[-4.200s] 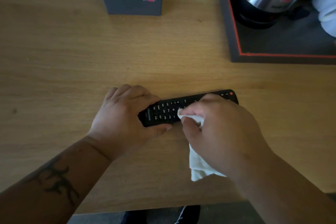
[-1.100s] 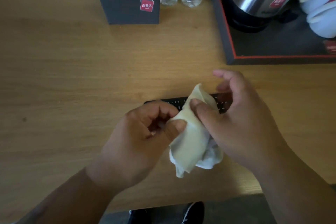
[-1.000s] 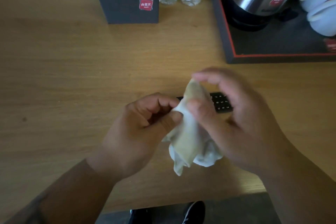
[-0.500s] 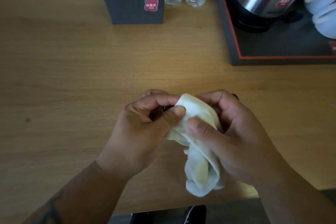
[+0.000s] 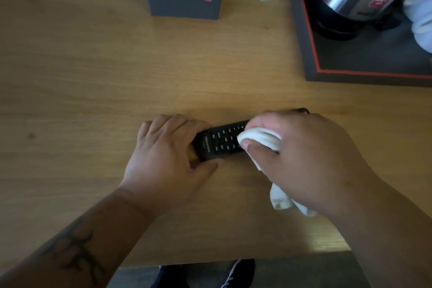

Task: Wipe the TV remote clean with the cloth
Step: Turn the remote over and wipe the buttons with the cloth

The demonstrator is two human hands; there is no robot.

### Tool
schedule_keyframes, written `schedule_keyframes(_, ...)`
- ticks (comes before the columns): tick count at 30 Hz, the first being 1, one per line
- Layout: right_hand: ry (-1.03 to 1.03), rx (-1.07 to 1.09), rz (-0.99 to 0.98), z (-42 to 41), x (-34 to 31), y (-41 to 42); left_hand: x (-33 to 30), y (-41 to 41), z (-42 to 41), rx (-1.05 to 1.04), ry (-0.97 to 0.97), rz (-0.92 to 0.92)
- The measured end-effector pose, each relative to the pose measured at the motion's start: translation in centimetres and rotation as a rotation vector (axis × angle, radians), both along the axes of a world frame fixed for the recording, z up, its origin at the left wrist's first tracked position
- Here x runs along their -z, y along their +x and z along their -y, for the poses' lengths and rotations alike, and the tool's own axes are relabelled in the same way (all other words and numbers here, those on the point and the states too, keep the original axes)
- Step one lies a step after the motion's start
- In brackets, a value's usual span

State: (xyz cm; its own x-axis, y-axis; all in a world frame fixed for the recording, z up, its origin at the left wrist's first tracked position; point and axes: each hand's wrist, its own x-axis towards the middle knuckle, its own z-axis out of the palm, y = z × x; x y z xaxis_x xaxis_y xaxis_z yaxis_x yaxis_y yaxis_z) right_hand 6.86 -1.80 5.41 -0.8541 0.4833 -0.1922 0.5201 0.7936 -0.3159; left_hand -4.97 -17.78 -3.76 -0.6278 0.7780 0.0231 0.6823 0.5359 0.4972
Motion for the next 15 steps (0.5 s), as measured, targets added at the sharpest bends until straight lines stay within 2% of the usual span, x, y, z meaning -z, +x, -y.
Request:
schedule_keyframes(3,0.157,-0.088,-0.005,0.1,0.2,-1.6,0.3,0.1,0.1,0.029,0.031,-0.023)
schedule_keyframes(8,0.266,-0.187,0.001,1.2,2.0,-3.1,0.5,0.2,0.1,0.028,0.062,-0.037)
schedule_keyframes(11,0.268,-0.2,-0.02,1.3,2.3,-2.3,0.4,0.2,0.1,0.012,0.073,-0.035)
schedule_keyframes(15,0.231,-0.231,0.06,1.6,2.1,-0.8,0.3,0.2,0.1,-0.001,0.069,-0.028)
